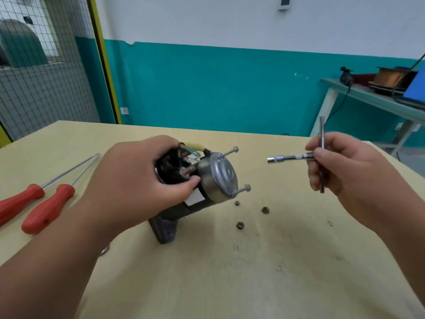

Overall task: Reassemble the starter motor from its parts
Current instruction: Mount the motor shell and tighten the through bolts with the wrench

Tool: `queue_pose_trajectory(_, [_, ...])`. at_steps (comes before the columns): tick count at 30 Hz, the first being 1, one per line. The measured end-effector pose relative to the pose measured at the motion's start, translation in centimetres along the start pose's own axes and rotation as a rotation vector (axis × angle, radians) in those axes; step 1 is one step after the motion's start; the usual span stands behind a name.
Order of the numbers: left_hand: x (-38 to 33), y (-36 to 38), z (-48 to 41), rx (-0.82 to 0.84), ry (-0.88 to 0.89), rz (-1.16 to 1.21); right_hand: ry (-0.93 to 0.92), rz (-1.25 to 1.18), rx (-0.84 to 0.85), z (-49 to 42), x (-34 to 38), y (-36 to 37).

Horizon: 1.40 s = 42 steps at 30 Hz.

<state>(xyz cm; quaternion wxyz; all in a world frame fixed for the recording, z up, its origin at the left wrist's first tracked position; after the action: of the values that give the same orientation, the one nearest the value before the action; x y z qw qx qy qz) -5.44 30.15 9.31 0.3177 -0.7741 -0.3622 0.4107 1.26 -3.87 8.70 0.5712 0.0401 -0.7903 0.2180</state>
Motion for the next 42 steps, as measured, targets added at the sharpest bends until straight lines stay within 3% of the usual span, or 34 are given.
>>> queue_pose_trajectory(6, [0.1, 0.6, -0.3, 0.043, 0.018, -0.07, -0.021, -0.02, 0.012, 2.5, -1.0, 0.2])
queue_pose_trajectory(14, [-0.9, 1.2, -0.4, 0.146, 0.001, -0.077, -0.267, 0.212, 0.116, 3.0, -1.6, 1.4])
queue_pose_trajectory(20, [-3.3, 3.1, 0.0, 0.322, 0.112, -0.347, -0.412, 0.391, 0.176, 3.2, -1.4, 0.7])
queue_pose_trajectory(29, [-2.3, 3.2, -0.5, 0.25, 0.038, -0.439, -0.161, 0.463, 0.219, 3.1, -2.0, 1.1])
queue_pose_trajectory(34, [-1.6, 3.0, -0.6, 0.226, -0.004, -0.441, -0.002, 0.316, 0.238, 2.8, -2.7, 2.1])
queue_pose_trajectory(42, [0.2, 1.7, -0.5, 0.091, -0.066, -0.193, 0.032, 0.221, 0.179, 2.5, -3.1, 2.6])
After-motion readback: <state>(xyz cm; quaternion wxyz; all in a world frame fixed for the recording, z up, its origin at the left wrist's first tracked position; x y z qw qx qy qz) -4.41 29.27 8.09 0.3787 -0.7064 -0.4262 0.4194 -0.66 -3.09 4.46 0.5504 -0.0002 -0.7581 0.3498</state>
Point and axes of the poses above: each hand's wrist, its own z-axis away from the middle knuckle, its own y-axis out of the palm, x = y × z, the point moved 1 cm from there along -z, towards the middle knuckle, and after that the axes turned 12 degrees about x, right-handed, at the moved point
